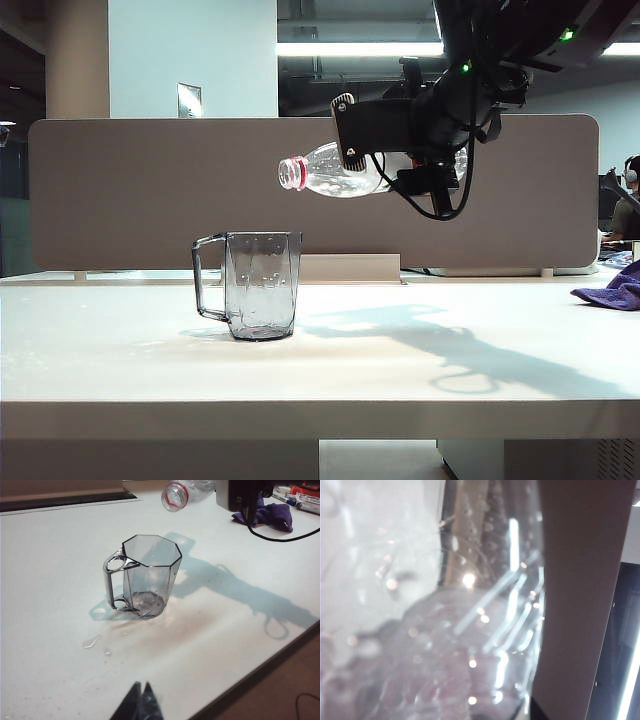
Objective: Pick up the mineral water bottle on the table and pour a little water into the mug.
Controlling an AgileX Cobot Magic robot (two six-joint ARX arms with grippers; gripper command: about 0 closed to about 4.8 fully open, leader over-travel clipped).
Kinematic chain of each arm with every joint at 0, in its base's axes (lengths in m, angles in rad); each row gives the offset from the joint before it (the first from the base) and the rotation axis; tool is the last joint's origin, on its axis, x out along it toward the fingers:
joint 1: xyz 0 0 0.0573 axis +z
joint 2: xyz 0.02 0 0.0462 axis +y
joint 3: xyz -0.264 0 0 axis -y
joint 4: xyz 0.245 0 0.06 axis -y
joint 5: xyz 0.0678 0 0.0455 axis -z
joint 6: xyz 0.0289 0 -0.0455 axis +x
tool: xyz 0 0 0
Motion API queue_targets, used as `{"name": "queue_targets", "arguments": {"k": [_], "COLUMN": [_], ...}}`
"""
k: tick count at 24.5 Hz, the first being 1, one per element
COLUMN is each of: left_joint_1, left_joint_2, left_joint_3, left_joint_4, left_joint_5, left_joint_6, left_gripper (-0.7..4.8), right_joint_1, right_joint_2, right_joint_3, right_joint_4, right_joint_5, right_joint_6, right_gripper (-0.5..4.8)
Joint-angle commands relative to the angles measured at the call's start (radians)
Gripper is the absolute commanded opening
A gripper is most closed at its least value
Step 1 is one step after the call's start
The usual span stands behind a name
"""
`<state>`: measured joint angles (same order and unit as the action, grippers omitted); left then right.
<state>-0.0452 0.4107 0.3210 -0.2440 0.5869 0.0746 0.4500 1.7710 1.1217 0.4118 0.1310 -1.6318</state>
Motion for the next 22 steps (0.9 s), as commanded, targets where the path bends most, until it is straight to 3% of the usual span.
{"name": "queue_targets", "arguments": {"k": [1, 10, 18, 22], "left_joint_1": [0.0, 0.0, 0.0, 0.0], "left_joint_2": [-0.001, -0.001, -0.001, -0.001], "left_joint_3": [0.003, 0.003, 0.003, 0.003], "left_joint_4": [0.013, 0.013, 0.013, 0.013], "left_joint_5": [0.0, 0.0, 0.0, 0.0], "left_joint_6": [0.003, 0.003, 0.003, 0.003], "left_gripper": [-0.05, -0.05, -0.05, -0.05], "right_joint_1": [0.001, 0.0, 0.0, 0.001], "right_joint_2": [-0.006, 0.003, 0.01, 0.01], "right_joint_3": [0.017, 0.028, 0.027, 0.027], "right_joint_4": [0.026, 0.005, -0.045, -0.047], "right_joint_5": [-0.002, 0.006, -0.003, -0.048], "right_joint_6": [-0.02, -0.029, 0.145, 0.404], "right_gripper": [2.62, 2.61, 2.61, 2.61]}}
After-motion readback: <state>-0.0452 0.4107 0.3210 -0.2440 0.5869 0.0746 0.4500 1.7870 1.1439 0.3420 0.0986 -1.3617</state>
